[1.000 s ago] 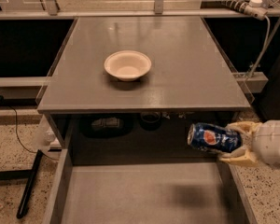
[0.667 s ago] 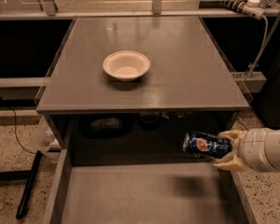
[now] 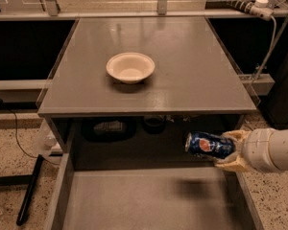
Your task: Place pepsi can into top drawer
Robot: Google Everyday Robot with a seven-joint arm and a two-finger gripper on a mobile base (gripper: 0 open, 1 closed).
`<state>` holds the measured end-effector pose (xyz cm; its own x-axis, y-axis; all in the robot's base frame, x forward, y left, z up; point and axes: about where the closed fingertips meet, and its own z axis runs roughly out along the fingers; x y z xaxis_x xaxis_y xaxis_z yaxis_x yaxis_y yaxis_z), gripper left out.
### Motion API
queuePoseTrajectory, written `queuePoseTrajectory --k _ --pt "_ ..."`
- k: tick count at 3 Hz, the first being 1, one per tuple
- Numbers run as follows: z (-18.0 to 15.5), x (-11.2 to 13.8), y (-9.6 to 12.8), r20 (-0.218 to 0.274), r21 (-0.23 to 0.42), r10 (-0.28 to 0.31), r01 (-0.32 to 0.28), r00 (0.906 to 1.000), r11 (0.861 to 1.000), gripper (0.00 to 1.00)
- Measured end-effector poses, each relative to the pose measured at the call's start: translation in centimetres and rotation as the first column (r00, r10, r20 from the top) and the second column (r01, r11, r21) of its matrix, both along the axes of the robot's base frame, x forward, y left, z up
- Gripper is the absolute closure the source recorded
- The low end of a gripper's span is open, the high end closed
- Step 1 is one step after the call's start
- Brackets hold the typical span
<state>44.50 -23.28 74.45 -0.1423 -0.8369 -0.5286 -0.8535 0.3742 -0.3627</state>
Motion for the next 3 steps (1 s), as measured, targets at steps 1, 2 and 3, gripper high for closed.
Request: queuePoseTrajectory --k 1,2,3 --pt "-2.0 0.7 4.7 -0.024 0.018 0.071 -0.071 0.9972 0.997 1.00" --pt "-4.3 0.2 8.5 -0.066 0.042 0.128 -0.125 0.9896 0.991 1.00" --pt "-6.3 -0.6 10.0 -0.100 0.063 0.144 -0.138 0.9845 0.988 1.00"
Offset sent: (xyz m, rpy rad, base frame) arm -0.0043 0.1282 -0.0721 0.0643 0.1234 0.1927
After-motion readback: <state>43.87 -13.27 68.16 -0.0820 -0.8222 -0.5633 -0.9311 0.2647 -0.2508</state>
